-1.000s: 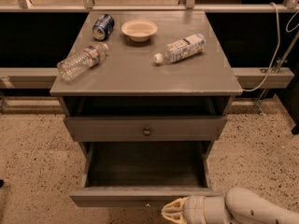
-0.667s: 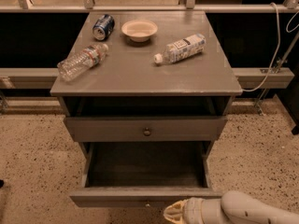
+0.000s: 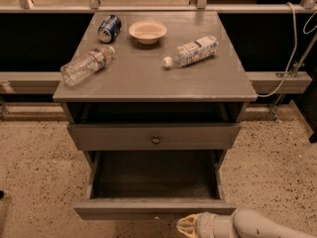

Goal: Close middle drawer

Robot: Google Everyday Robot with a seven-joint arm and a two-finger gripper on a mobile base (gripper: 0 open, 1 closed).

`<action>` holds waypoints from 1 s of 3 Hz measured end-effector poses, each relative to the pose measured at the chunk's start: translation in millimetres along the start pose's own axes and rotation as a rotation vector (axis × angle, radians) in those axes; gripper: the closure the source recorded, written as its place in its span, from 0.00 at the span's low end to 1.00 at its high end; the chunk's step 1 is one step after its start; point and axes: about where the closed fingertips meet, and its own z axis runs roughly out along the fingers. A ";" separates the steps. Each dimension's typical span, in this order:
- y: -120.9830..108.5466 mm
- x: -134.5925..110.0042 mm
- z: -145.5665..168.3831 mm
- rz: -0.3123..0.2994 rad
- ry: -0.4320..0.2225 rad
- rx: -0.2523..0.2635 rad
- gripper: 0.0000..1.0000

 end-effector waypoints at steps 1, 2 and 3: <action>-18.2 11.2 15.7 -0.022 -0.012 0.063 1.00; -45.4 20.9 30.2 -0.028 -0.030 0.152 1.00; -62.5 22.4 38.9 -0.033 -0.045 0.186 1.00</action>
Offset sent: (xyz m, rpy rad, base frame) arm 0.0730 -0.0081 -0.0361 0.0264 -0.1804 -0.1539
